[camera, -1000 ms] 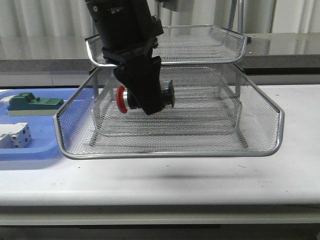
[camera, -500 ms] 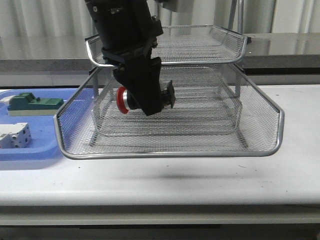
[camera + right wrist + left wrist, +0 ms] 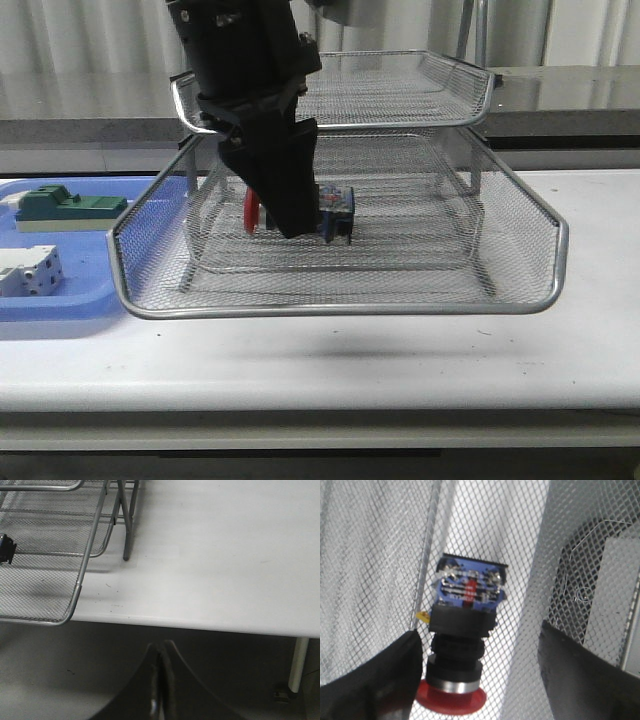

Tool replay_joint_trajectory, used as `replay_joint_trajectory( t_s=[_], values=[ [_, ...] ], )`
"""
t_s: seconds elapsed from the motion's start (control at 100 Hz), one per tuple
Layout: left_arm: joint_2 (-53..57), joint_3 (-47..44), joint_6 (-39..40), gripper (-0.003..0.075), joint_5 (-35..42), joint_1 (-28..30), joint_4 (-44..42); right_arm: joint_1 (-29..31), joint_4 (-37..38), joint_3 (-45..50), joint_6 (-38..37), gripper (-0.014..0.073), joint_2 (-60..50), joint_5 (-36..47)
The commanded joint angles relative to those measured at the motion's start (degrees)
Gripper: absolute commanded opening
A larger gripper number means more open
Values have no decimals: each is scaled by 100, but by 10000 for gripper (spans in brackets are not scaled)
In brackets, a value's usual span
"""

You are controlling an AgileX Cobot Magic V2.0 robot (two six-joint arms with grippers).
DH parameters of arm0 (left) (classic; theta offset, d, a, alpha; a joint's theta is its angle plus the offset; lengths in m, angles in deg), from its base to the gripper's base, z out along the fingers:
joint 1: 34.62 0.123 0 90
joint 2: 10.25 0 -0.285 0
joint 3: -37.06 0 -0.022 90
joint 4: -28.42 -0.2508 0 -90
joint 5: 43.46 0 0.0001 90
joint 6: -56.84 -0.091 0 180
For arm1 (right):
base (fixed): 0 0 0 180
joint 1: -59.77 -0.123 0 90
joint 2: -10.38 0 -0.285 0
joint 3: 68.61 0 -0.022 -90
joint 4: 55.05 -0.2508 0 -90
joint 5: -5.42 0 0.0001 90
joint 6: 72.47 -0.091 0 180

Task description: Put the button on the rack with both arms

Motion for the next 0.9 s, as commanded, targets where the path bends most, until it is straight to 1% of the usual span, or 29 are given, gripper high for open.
replay_joint_trajectory(
  t_s=[0.0, 0.2, 0.29, 0.4, 0.47, 0.63, 0.76, 0.89],
  values=[
    [468, 249, 67, 475, -62, -43, 75, 39, 15, -200, 13, -70, 33, 353],
    [843, 441, 295, 473, -194, -43, 36, 39, 15, -200, 13, -70, 33, 353],
    [1083, 441, 491, 473, -232, -19, -122, 39, 15, -200, 13, -70, 33, 353],
    [1376, 441, 807, 473, -372, 45, -506, 39, 15, -200, 13, -70, 33, 353],
    [1567, 441, 1026, 473, -485, 172, -668, 39, 15, -200, 13, -70, 33, 353],
    [1999, 431, 1304, 473, -716, 658, -723, 39, 15, -200, 13, -70, 33, 353],
    [2375, 277, 1562, 473, -703, 1192, -723, 39, 15, -200, 13, -70, 33, 353],
    [2845, -96, 1683, 473, -547, 1707, -713, 39, 15, -200, 13, -70, 33, 353]
  ],
)
